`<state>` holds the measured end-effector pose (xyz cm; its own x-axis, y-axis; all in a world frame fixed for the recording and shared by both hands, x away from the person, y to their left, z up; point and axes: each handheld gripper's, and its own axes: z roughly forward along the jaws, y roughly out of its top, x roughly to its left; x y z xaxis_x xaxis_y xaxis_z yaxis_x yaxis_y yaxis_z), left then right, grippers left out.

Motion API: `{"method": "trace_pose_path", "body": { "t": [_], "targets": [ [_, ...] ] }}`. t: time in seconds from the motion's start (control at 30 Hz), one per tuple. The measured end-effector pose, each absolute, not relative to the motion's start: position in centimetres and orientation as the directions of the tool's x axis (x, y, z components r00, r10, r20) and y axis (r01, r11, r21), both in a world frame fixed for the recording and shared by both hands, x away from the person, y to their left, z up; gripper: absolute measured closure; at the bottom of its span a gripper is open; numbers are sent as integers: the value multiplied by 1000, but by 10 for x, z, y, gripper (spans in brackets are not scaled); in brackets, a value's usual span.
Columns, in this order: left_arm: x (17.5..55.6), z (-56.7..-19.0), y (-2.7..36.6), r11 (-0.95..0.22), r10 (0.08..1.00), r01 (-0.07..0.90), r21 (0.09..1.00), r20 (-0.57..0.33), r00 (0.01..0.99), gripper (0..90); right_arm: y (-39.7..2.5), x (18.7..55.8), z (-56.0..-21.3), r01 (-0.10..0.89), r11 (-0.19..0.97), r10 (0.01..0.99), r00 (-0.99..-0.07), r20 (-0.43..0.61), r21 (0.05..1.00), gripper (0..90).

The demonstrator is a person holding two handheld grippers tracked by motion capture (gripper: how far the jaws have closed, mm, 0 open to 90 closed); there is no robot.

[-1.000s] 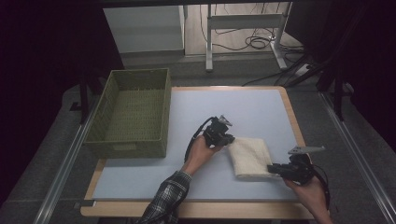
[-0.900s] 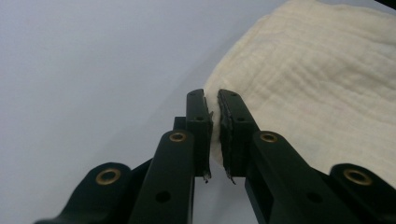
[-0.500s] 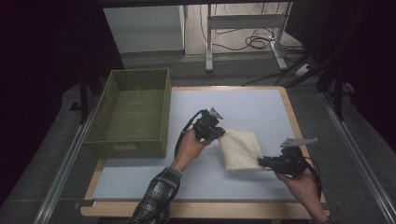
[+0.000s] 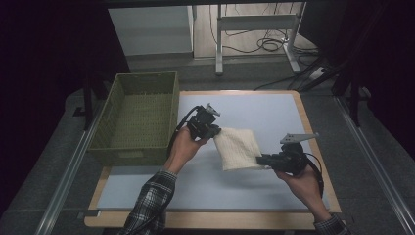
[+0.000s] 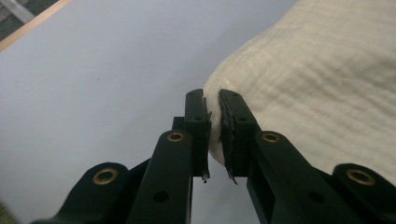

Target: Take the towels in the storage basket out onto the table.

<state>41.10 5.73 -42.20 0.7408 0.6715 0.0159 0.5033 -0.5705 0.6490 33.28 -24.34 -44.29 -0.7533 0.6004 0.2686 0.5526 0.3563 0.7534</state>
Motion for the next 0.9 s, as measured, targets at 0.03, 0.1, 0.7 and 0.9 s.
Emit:
{"method": "trace_pose_path", "body": {
  "t": [0.03,0.1,0.7,0.9],
  "targets": [
    [411,-420,59,-575,673,505,644,20,740,821,-240,334,-440,550,355,595,-757,270,756,819],
    [412,-415,64,-582,678,515,629,25,735,820,-236,337,-437,547,354,587,-762,275,759,819],
    [418,-389,114,-588,719,578,566,38,694,815,-190,356,-423,519,361,526,-799,290,775,818],
    [420,-382,131,-578,734,584,570,50,677,816,-172,363,-418,508,366,507,-812,291,780,818]
  ]
}}
